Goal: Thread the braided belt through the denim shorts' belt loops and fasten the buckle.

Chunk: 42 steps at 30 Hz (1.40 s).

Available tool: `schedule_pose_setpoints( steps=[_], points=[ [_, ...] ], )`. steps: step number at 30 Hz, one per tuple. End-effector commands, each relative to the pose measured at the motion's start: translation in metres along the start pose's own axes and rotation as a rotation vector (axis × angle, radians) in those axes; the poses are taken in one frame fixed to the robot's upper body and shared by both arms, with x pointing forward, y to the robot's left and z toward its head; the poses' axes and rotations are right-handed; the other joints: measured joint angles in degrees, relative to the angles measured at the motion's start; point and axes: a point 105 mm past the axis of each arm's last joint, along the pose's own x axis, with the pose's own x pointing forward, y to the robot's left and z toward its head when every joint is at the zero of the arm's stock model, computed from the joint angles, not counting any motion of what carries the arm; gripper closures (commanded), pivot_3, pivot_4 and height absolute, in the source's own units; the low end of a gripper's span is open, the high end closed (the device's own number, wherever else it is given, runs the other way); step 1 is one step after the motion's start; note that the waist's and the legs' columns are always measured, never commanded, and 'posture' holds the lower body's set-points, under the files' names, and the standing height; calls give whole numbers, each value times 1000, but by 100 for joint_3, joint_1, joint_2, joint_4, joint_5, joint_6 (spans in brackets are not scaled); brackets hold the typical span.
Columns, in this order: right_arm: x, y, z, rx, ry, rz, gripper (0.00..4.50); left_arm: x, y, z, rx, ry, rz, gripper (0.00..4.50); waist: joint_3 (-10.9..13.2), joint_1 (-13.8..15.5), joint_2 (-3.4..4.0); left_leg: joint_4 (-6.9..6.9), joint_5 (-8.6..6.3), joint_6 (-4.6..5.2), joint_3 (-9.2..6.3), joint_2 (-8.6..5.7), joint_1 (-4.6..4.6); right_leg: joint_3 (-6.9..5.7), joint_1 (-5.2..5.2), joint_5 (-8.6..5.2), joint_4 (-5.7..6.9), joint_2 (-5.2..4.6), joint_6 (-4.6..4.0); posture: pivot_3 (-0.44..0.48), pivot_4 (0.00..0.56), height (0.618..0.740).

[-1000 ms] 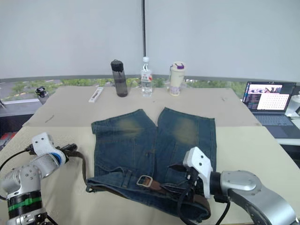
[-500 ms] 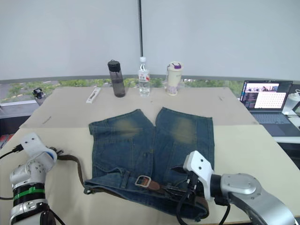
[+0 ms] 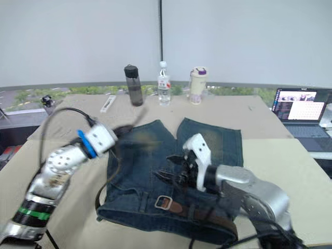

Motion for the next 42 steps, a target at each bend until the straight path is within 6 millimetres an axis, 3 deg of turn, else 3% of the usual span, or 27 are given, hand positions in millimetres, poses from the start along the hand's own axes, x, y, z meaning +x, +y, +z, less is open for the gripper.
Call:
schedule_pose_setpoints(
  steps=[1, 4, 8, 11, 14, 18, 25, 34, 42],
  points=[
    [1, -14, 12, 80, -32, -93, 765, 9, -9, 20, 124, -147, -97, 4458, 0, -1, 0, -1, 1, 1, 1, 3, -7, -1, -10, 9, 2, 3, 17, 0, 150, 740],
    [-5, -20, 9, -42, 26, -174, 765, 11, -17, 16, 36, -163, -162, 4458, -2, 37, 12, -1, 4, 5, 2, 13, -30, -4, -47, 11, 23, 12, 23, 0, 150, 740],
    [-26, -23, -14, -347, 200, -228, 765, 7, -34, 16, -148, -171, -295, 4458, -3, 53, 25, 34, 6, 11, 2, 15, -51, -5, -60, 1, 34, 17, 54, 0, 150, 740],
    [-37, -14, -32, -373, 271, -156, 765, 2, -49, 17, -156, -173, -402, 4458, -3, 16, 25, 46, 5, 12, 4, 20, -52, -3, -56, -1, 31, 20, 60, 0, 150, 740],
    [-39, -1, -37, -386, 272, -72, 765, -3, -59, 18, -172, -172, -471, 4458, -7, -37, 32, 50, 5, 12, 1, 30, -53, 1, -54, 1, 32, 36, 63, 0, 150, 740],
    [-34, 5, -35, -280, 232, -35, 765, -3, -62, 19, -126, -184, -490, 4458, -8, -46, 33, 60, 5, 12, -8, 60, -52, 14, -53, 8, 31, 79, 62, 0, 150, 740],
    [-34, -9, -26, -505, 238, -106, 765, -5, -64, 14, -146, -173, -504, 4458, -8, -9, 33, 60, 5, 12, -6, 71, -53, 15, -59, 10, 31, 91, 54, 0, 150, 740],
    [-26, -8, -11, -753, 191, -54, 765, -7, -61, 11, -174, -153, -502, 4458, -9, -29, 35, 60, 5, 12, -4, 76, -53, 16, -63, 10, 34, 98, 52, 0, 150, 740],
    [-21, -2, -7, -844, 181, 18, 765, -5, -58, 12, -191, -151, -499, 4458, -9, -15, 35, 61, 5, 12, -2, 76, -53, 16, -62, 10, 36, 98, 52, 0, 150, 740]
  ],
)
